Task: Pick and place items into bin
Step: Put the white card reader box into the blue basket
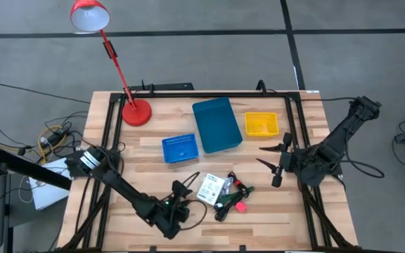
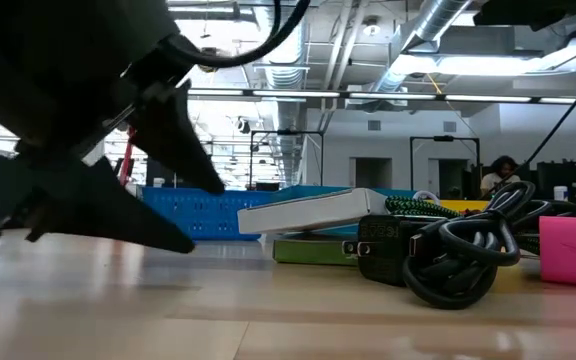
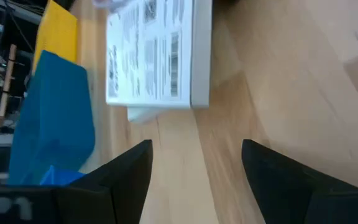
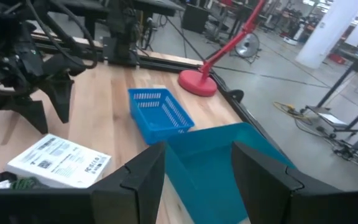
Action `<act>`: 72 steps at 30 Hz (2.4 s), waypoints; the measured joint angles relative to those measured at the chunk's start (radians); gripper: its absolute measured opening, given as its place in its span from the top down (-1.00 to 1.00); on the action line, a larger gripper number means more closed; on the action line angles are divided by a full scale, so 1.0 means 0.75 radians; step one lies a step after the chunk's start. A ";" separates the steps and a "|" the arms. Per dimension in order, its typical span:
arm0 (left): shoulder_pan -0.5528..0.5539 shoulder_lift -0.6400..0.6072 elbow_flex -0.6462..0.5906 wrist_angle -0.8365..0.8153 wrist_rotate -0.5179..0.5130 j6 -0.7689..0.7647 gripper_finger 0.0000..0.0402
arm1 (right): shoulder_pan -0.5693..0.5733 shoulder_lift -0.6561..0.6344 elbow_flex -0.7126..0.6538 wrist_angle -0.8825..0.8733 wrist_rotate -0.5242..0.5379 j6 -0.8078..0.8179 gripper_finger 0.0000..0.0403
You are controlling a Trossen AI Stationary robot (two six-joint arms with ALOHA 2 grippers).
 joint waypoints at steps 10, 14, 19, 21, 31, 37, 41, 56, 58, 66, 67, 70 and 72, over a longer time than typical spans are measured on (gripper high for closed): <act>-0.001 0.069 0.094 -0.050 -0.074 -0.006 -0.18 | 0.016 0.001 0.000 -0.011 0.000 0.008 0.12; 0.000 0.069 0.093 -0.050 -0.072 -0.006 -0.18 | 0.016 0.001 0.000 -0.011 -0.001 0.009 0.12; 0.016 0.070 0.092 -0.039 -0.006 0.063 -0.18 | 0.016 0.001 0.000 -0.012 -0.001 0.010 0.12; 0.028 0.071 0.092 -0.026 0.042 0.100 -0.18 | 0.016 0.001 0.000 -0.012 -0.001 0.010 0.12; 0.052 0.072 0.090 0.015 0.083 0.176 -0.18 | 0.016 0.001 0.000 -0.011 -0.001 0.010 0.12; 0.069 0.072 0.090 0.015 0.071 0.176 -0.18 | 0.016 0.001 0.001 -0.011 -0.002 0.010 0.12; 0.087 0.072 0.090 0.015 0.054 0.178 -0.18 | 0.016 0.001 0.001 -0.011 -0.002 0.010 0.12; 0.102 0.072 0.089 0.031 0.061 0.227 -0.18 | 0.016 0.001 0.001 -0.014 -0.001 0.010 0.12; 0.107 0.072 0.089 0.040 0.064 0.242 -0.18 | 0.016 0.001 0.001 -0.015 -0.002 0.010 0.12; 0.137 0.072 0.089 0.052 0.075 0.274 -0.18 | 0.016 0.001 0.001 -0.015 -0.001 0.010 0.12; 0.139 0.072 0.089 0.055 0.077 0.283 -0.18 | 0.016 0.001 0.001 -0.014 -0.001 0.010 0.12; 0.140 0.072 0.088 0.069 0.074 0.313 -0.18 | 0.016 0.001 0.001 -0.015 -0.002 0.010 0.12; 0.140 0.072 0.088 0.070 0.071 0.315 -0.18 | 0.016 0.001 0.001 -0.015 -0.002 0.010 0.12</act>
